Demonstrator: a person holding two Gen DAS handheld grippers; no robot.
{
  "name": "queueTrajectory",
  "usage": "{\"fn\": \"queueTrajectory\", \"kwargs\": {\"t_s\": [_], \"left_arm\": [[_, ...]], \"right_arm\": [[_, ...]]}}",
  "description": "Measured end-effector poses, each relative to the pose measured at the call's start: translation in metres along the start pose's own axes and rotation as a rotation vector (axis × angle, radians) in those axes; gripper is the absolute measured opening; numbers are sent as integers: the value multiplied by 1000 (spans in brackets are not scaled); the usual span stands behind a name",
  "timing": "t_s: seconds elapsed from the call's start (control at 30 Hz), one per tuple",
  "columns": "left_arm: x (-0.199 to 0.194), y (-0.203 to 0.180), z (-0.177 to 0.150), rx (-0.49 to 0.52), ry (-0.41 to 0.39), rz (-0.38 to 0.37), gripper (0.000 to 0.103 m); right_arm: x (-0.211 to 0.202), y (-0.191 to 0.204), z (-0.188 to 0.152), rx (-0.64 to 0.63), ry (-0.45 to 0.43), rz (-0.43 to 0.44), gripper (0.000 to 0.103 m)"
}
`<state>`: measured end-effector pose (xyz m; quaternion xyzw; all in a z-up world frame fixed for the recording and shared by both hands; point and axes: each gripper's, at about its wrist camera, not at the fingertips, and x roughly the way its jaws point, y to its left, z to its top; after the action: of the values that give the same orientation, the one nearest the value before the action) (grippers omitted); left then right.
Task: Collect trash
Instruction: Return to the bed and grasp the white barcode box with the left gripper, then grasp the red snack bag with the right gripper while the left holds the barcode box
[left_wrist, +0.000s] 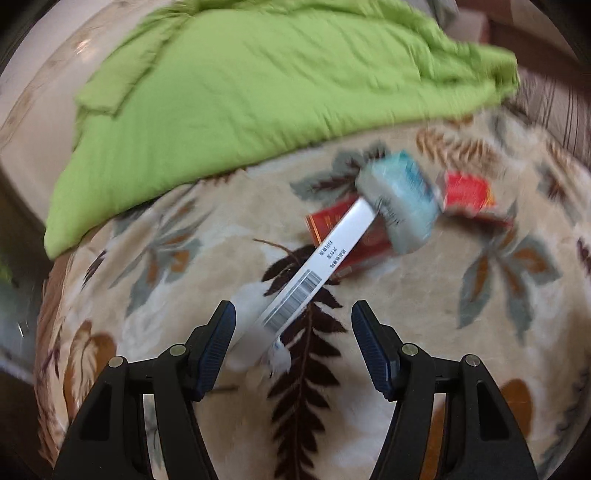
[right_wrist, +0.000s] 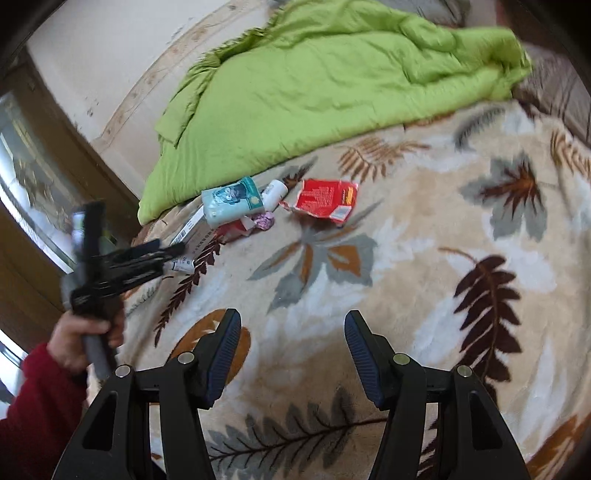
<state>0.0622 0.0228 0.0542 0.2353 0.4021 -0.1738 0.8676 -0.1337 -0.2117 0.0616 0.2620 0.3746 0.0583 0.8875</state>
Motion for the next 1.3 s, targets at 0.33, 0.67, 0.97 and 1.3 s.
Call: {"fn": "queueTrajectory", "kwargs": {"t_s": [0.33,0.67,0.97,1.3], "left_arm": [[-26,12,-12,-345,-40,-32,12],[-81,-32,-66,-518,-123,-112,12],[-62,-31,-70,-514,-115,-170,12],[-82,-49,-71,-459,-153,-166,12]], "right_arm": [[11,5,6,-27,32,14,61],[78,40,66,-446,68,-139,56],[164,39,82,-615,116,-321,14],[85,45,69,-388,-9,-129,3]]}}
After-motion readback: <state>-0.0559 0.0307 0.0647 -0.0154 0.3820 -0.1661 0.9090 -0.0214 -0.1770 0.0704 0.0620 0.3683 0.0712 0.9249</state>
